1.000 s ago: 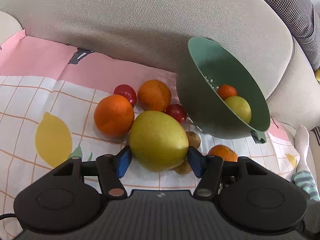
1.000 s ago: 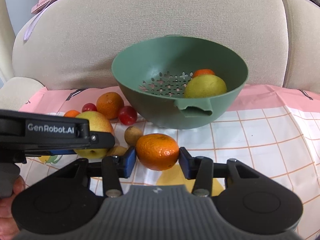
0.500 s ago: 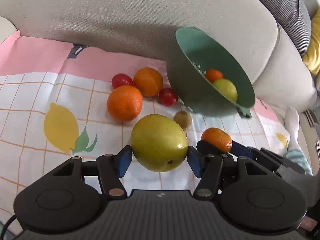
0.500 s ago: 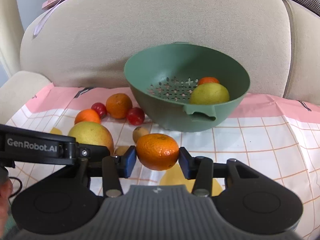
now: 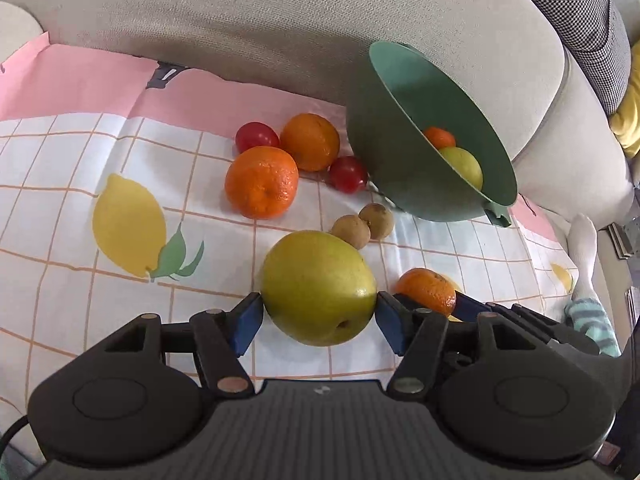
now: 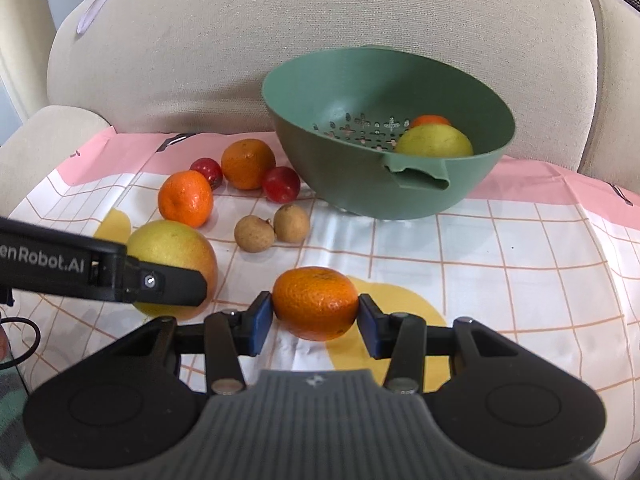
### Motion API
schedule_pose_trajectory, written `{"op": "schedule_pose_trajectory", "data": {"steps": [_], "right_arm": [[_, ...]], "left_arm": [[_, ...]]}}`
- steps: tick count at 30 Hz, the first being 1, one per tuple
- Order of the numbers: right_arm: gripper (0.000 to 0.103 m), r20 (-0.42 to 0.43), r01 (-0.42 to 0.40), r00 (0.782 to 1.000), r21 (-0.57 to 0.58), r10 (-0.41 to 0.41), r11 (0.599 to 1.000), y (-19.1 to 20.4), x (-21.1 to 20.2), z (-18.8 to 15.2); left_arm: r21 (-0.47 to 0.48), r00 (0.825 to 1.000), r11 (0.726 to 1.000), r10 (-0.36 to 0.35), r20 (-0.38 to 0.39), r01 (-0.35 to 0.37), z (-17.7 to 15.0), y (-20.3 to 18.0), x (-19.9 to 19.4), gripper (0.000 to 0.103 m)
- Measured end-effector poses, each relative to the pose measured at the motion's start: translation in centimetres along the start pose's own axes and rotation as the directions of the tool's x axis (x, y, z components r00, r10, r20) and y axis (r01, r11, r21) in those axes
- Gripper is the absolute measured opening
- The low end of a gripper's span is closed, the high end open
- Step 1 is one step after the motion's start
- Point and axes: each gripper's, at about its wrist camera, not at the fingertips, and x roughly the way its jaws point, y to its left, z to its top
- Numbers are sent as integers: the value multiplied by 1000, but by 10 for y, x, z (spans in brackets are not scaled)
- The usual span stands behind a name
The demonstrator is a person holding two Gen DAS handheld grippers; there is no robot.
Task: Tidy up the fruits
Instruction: 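Close the left gripper on a large yellow pear while the right gripper grasps a mandarin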
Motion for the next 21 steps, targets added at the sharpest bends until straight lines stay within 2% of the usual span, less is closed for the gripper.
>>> {"op": "schedule_pose_trajectory", "data": {"steps": [7,17,21], "right_arm": [[44,-1,-2,1000,0,2,1000,-1,1,0],[44,0,-1,1000,1,1,1000,-1,0,0],[44,0,0,1000,1,0,1000,-1,0,0]], "left_arm": [[-20,1000,1000,8,-10,-8,-2,-2,5,75],[-94,1000,995,-20,-12,19,-1,3,3,76],[-125,999,992,-33,-16,31,0,5,4,71]]}}
